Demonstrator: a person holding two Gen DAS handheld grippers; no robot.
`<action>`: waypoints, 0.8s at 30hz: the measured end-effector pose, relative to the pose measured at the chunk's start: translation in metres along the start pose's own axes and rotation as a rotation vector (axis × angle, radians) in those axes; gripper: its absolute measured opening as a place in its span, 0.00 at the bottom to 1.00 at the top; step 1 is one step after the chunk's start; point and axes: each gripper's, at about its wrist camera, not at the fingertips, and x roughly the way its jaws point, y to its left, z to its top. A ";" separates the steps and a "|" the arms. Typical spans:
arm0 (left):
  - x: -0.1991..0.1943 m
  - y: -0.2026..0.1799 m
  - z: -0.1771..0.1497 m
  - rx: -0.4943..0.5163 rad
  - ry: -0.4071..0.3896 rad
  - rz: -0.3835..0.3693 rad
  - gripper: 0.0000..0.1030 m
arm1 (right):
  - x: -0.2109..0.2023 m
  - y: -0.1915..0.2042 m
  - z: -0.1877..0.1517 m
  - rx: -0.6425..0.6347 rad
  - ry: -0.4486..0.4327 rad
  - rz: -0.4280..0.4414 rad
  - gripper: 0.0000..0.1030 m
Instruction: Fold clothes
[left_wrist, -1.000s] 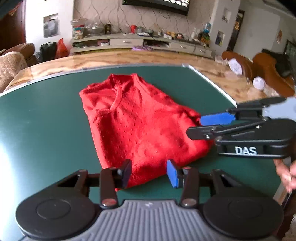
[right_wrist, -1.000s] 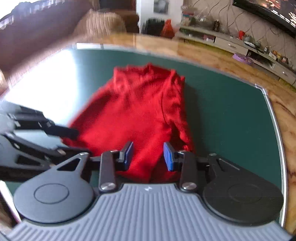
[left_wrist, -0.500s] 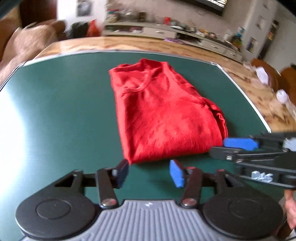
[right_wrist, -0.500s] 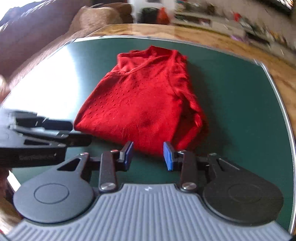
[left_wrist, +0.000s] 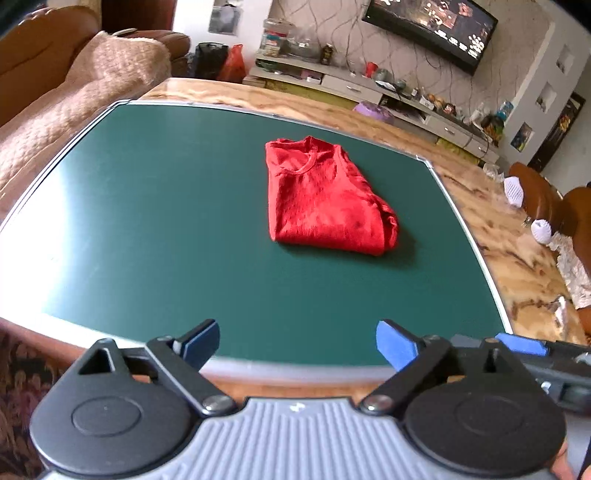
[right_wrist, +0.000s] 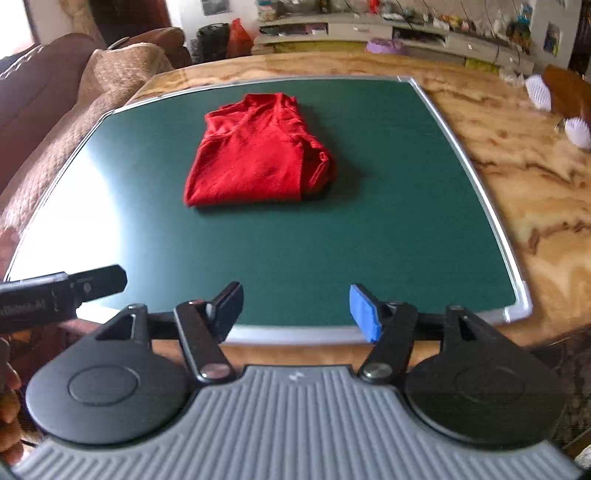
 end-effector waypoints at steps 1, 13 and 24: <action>-0.009 0.000 -0.004 0.000 -0.003 0.000 0.93 | -0.008 0.004 -0.005 -0.011 -0.006 -0.002 0.74; -0.075 -0.015 -0.035 0.061 -0.084 0.120 0.97 | -0.074 0.033 -0.047 -0.032 -0.092 -0.077 0.82; -0.082 -0.037 -0.029 0.098 -0.142 0.123 1.00 | -0.086 0.024 -0.055 0.011 -0.198 -0.106 0.82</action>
